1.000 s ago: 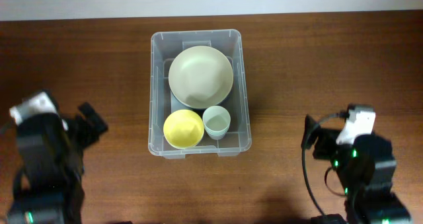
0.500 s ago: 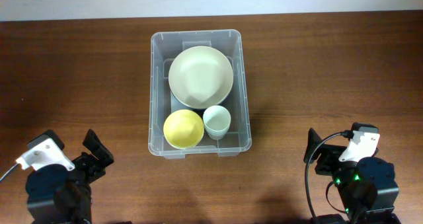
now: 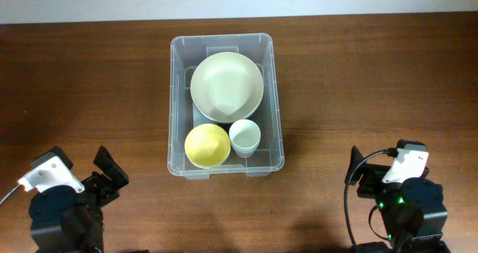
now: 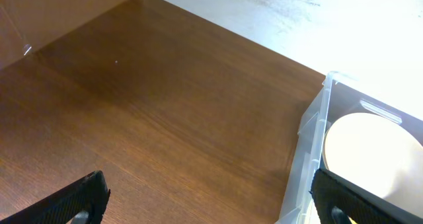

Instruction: Pack container

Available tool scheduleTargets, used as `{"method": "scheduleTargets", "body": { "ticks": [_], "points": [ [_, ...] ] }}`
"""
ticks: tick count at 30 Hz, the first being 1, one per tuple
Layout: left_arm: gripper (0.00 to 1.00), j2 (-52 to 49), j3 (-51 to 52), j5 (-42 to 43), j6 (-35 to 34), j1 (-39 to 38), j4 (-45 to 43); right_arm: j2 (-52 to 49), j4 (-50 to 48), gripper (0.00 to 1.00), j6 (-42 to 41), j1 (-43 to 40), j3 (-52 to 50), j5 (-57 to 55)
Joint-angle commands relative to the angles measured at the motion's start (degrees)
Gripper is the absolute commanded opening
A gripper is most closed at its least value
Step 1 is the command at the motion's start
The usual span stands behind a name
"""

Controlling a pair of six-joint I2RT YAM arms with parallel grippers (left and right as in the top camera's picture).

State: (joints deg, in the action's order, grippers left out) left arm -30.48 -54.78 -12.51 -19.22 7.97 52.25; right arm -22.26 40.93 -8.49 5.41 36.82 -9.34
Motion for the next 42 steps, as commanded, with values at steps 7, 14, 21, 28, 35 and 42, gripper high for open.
{"method": "scheduleTargets", "body": {
  "ticks": [7, 14, 21, 28, 35, 42],
  "points": [
    [1.0, 0.2, 0.5, -0.6, 0.9, 0.3, -0.1, 12.7, -5.4, 0.99, 5.8, -1.4, -7.9, 2.5],
    [1.0, 0.2, 0.5, -0.6, 0.9, 0.3, -0.1, 21.7, -11.1, 0.99, 5.7, -1.3, -15.4, 3.2],
    [1.0, 0.2, 0.5, -0.6, 0.9, 0.3, -0.1, 22.1, -27.4, 0.98, 5.7, -1.3, -24.4, 4.8],
    [1.0, 0.2, 0.5, -0.6, 0.9, 0.3, -0.1, 22.1, -47.7, 0.99, 5.8, -1.4, -34.9, 4.6],
    [1.0, 0.2, 0.5, -0.6, 0.9, 0.3, -0.1, 22.1, -43.1, 0.99, 8.1, -2.1, -36.5, 6.4],
    [1.0, 0.2, 0.5, -0.6, 0.9, 0.3, 0.1, 22.1, -36.4, 0.99, 8.1, -2.1, -36.5, 7.3]
  ]
}}
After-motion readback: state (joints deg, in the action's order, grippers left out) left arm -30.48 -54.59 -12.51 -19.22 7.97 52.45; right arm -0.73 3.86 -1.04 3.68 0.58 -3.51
